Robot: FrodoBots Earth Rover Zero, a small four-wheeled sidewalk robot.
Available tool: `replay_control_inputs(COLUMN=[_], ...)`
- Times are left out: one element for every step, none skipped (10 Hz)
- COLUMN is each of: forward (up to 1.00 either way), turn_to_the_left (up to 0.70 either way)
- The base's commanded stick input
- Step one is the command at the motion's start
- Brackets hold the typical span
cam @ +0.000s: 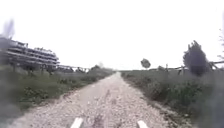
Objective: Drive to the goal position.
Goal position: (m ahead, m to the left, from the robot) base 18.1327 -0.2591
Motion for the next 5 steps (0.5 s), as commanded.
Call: replay_control_inputs(forward=[0.7, 0.7, 0.7, 0.7, 0.7], turn_to_the_left=[-0.34, -0.27, -0.06, 0.0, 0.0])
